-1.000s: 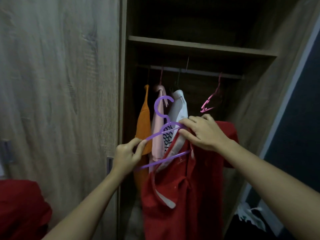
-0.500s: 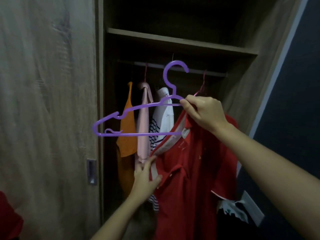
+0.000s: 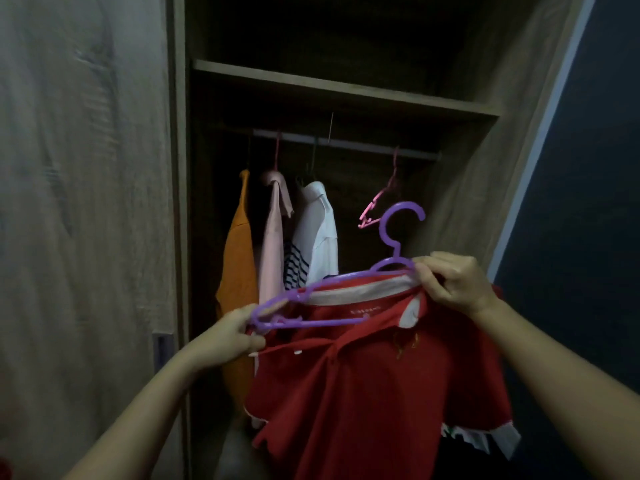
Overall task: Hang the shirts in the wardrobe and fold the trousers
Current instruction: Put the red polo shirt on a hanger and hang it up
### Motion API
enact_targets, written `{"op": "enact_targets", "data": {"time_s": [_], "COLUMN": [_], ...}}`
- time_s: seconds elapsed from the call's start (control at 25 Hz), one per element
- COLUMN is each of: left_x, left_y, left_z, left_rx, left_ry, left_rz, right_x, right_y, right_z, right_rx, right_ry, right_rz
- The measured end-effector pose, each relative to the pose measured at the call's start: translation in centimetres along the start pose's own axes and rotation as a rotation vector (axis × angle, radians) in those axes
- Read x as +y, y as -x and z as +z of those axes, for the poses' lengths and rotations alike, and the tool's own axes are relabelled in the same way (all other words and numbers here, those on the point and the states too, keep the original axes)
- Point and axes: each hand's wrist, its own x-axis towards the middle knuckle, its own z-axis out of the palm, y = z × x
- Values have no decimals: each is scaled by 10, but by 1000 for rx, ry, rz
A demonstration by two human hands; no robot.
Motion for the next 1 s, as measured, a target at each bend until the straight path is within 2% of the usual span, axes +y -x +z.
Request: {"op": "enact_targets", "data": {"time_s": [0.12, 0.2, 0.24, 0.32, 0.36, 0.44, 0.48, 0.56, 0.68, 0.72, 0.76, 0.84, 0.96, 1.0], "left_x": [4, 13, 23, 51, 62, 71, 70, 60, 55, 56, 56, 53, 44, 43], "left_y": [0, -7, -13, -24, -30, -34, -30, -18, -11, -14, -18, -26, -25, -23], "left_z": [-16, -20, -18, -3, 8, 34, 45, 46, 6, -10, -25, -45, -68, -76], "left_rx": [-10, 98, 215, 491, 588, 584, 513, 450, 705, 723, 661, 517, 541, 564], "left_ry": [-154, -329, -416, -610, -723, -892, -921, -879, -915, -953, -969, -942, -795, -747], "left_rz": [12, -19, -72, -154, -88, 186, 303, 383, 304, 277, 242, 214, 242, 243], "right_x": [5, -6, -18, -49, -61, -69, -69, -61, -45, -44, -46, -50, -43, -35], "right_y": [12, 9, 3, -15, -25, -40, -43, -41, -37, -38, -41, -49, -59, -59], "right_z": [3, 15, 24, 42, 47, 48, 47, 39, 33, 32, 32, 31, 29, 27], "right_rx": [-51, -104, -122, -165, -198, -269, -254, -187, -82, -63, -61, -96, -243, -289], "right_ry": [114, 232, 293, 323, 257, 78, 12, -86, -219, -239, -243, -213, -8, -31], "right_rz": [-109, -106, -70, 115, 248, 433, 444, 429, 434, 430, 422, 410, 401, 442]}}
